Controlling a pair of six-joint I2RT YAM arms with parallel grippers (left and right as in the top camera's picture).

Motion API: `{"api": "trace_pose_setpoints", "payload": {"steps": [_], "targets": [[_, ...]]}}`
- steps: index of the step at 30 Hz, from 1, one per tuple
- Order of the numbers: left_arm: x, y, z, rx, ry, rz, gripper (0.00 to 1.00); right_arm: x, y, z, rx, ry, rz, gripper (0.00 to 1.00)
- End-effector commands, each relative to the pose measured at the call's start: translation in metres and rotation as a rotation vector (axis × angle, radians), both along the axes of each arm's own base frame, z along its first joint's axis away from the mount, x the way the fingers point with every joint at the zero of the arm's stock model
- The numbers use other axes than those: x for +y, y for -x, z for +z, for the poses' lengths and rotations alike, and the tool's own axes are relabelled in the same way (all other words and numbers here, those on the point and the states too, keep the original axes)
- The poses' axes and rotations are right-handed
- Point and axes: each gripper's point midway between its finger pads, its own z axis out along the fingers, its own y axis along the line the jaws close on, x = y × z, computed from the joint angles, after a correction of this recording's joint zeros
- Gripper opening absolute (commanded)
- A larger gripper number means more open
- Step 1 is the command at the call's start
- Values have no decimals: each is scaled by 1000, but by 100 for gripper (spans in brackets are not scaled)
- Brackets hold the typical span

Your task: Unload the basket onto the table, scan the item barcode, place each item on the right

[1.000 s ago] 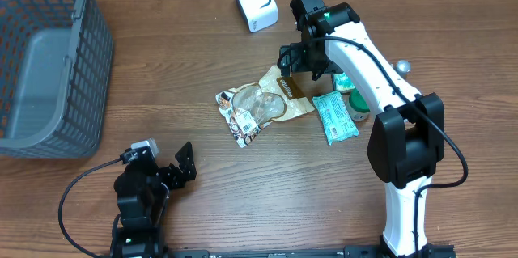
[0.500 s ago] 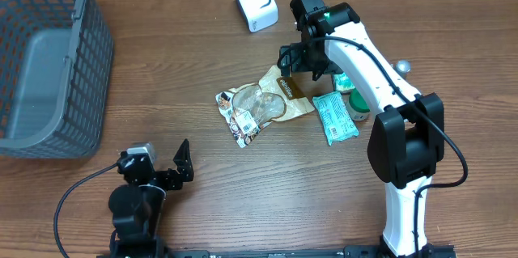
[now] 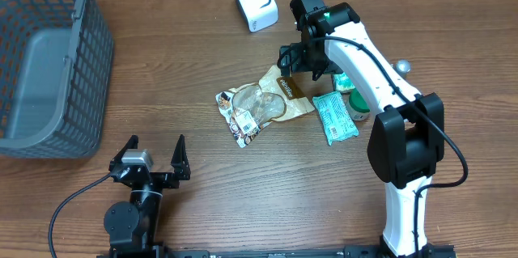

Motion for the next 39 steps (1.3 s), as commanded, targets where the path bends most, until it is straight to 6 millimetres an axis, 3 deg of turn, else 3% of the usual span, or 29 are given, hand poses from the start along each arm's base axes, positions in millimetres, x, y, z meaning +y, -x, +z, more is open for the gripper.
{"api": "trace_pose_setpoints", "payload": {"steps": [1, 39], "targets": [[1, 0, 0, -5, -47, 6, 100, 1, 1, -3, 8, -3, -4, 100], [-3, 0, -1, -5, -90, 3, 100, 1, 1, -3, 8, -3, -4, 100]]}}
